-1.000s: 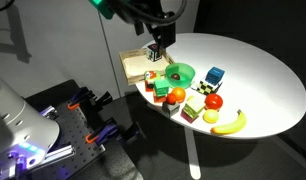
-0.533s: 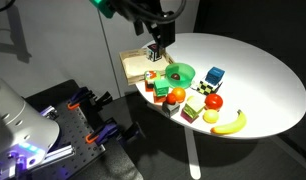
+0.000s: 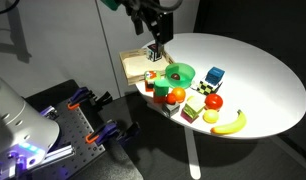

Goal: Put the green block on the wooden tray

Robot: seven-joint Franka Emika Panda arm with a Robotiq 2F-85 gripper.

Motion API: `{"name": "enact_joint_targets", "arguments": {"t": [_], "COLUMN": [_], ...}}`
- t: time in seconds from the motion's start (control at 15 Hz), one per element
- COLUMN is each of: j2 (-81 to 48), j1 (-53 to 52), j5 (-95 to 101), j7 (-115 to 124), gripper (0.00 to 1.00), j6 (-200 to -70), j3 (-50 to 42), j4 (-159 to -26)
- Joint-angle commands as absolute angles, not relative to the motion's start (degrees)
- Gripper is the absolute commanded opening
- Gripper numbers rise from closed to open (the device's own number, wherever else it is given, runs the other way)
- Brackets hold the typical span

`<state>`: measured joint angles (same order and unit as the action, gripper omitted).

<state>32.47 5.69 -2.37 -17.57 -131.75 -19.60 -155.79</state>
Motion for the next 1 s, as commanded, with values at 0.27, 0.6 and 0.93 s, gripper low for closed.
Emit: {"name": "enact_joint_targets", "arguments": {"t": [0.27, 0.6, 0.93], "j2": [21.5, 15.6, 10.5], "j1": [6.7, 6.7, 6.7], "j5": [-2.1, -1.7, -1.4], "j7": [-9.2, -5.6, -4.0], "gripper": [1.00, 1.00, 1.00], "j6": [-133.5, -137.5, -143.9], "j3": [-13.0, -10.6, -9.5], "j4": [-150.7, -149.6, -150.0]}}
